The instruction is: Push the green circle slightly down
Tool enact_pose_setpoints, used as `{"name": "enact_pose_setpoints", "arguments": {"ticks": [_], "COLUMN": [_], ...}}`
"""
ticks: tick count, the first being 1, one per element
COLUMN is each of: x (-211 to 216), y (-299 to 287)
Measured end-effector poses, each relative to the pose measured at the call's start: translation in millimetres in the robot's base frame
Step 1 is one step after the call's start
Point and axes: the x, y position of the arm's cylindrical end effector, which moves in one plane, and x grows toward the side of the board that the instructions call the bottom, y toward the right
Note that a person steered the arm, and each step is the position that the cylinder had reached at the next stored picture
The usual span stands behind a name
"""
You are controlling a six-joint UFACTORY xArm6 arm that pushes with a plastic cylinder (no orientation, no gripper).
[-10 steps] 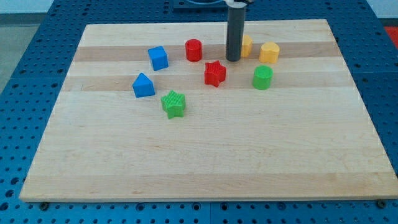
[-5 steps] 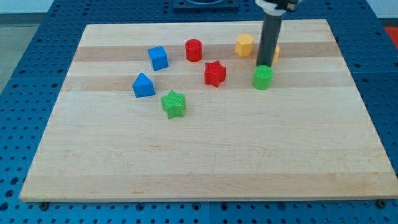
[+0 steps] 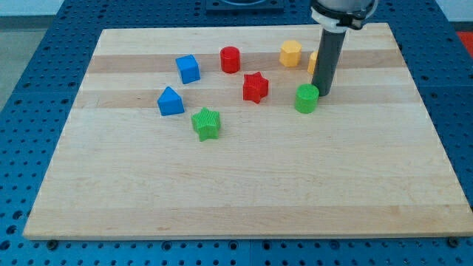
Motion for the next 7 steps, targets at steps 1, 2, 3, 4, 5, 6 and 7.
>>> {"name": "enact_pose_setpoints", "arguments": {"ticks": [1,2,3,4,5,6,7], "x": [6.2,10.2,14.4,12.3,-2.8,-25.3,-67.0], "y": [-0.8,-2.4,-10.5,-9.1,16.9,47.3,59.0]}}
